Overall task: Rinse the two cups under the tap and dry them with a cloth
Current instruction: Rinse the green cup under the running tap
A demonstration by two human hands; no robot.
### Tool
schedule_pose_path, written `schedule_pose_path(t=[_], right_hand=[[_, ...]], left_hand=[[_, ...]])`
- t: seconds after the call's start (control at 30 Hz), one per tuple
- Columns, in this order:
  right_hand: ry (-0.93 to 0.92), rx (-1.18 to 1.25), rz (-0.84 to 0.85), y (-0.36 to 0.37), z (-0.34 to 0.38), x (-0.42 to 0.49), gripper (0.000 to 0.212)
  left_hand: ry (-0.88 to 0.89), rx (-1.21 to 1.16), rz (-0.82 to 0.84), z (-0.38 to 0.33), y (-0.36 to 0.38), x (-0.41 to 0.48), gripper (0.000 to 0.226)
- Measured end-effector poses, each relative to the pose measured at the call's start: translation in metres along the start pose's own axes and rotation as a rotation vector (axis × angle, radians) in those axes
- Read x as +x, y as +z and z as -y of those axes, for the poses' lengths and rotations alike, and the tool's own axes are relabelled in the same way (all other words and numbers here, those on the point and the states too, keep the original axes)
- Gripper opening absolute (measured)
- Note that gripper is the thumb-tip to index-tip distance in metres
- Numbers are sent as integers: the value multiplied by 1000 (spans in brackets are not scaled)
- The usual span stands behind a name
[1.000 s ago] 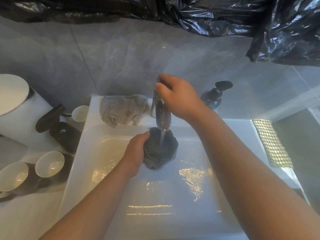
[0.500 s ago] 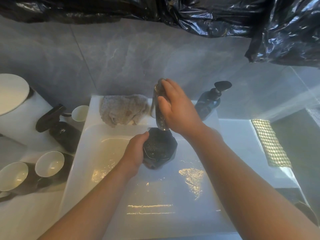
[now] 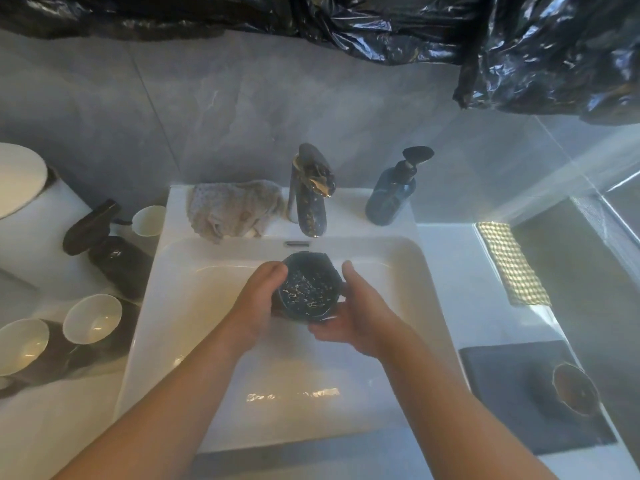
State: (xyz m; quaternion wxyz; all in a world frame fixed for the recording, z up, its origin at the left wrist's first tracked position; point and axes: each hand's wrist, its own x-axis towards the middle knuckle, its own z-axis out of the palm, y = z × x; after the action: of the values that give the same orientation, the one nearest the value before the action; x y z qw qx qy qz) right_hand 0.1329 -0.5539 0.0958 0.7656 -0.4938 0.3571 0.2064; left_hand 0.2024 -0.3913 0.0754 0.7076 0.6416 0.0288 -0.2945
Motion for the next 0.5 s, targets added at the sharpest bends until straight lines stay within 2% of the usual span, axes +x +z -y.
schedule_pose_path(t=[0.07, 0.13, 0.27, 0.37, 0.5], right_hand=[[-64, 85, 25, 1, -4, 1, 60], [-117, 73, 5, 4, -9, -1, 52], [-162, 96, -17, 4, -18, -3, 45], [-241, 73, -15, 5, -21, -7, 34], [-392, -4, 58, 0, -24, -7, 45]], left_hand=[[-14, 15, 37, 3, -2, -1, 20], [-55, 5, 47, 1, -1, -3, 21], [-107, 47, 96, -4, 1, -9, 42], [-139, 40, 105, -5, -2, -15, 50], [-150, 45, 130, -17, -6, -24, 30]])
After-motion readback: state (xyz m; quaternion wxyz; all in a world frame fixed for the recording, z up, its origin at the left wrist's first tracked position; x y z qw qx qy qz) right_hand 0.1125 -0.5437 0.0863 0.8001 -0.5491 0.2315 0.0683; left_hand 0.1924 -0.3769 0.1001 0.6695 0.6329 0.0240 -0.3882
